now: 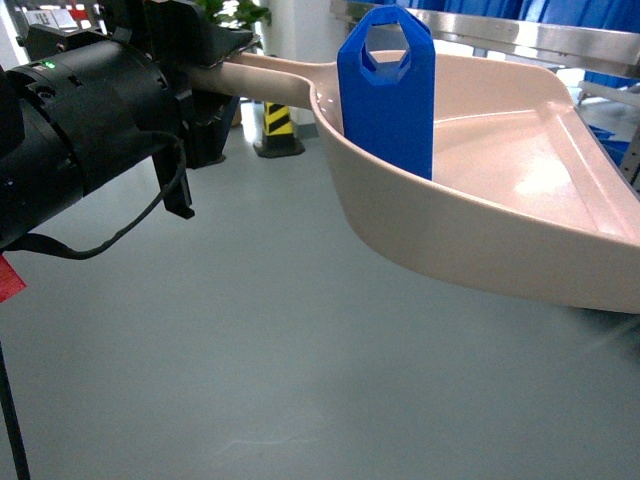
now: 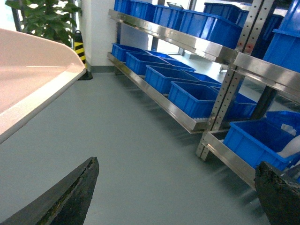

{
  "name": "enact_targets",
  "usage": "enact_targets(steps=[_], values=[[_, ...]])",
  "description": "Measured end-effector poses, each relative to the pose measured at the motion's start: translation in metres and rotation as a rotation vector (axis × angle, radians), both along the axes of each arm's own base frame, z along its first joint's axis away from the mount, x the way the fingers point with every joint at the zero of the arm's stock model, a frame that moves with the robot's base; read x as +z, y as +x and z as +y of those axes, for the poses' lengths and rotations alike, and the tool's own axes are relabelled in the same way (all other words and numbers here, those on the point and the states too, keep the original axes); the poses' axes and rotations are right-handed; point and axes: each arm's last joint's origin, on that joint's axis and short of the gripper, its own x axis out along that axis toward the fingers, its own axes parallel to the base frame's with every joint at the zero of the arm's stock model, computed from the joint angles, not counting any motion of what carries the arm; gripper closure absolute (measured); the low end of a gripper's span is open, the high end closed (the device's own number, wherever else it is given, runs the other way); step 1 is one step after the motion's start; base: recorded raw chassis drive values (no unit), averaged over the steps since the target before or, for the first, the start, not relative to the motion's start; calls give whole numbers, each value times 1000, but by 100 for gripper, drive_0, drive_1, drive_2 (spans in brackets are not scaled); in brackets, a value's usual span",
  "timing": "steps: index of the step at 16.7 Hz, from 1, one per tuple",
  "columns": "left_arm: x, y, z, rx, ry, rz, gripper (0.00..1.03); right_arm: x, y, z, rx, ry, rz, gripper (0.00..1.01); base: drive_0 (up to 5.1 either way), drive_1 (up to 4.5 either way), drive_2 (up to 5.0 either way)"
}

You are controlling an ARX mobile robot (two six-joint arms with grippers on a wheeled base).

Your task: Place part in tray to right shelf

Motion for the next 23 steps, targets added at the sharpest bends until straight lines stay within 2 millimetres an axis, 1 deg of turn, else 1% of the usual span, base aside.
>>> enact_targets(steps=[23], values=[[0, 0, 0, 0, 0, 0, 90, 0, 0, 0, 0, 0, 0, 3, -156, -156, -156]])
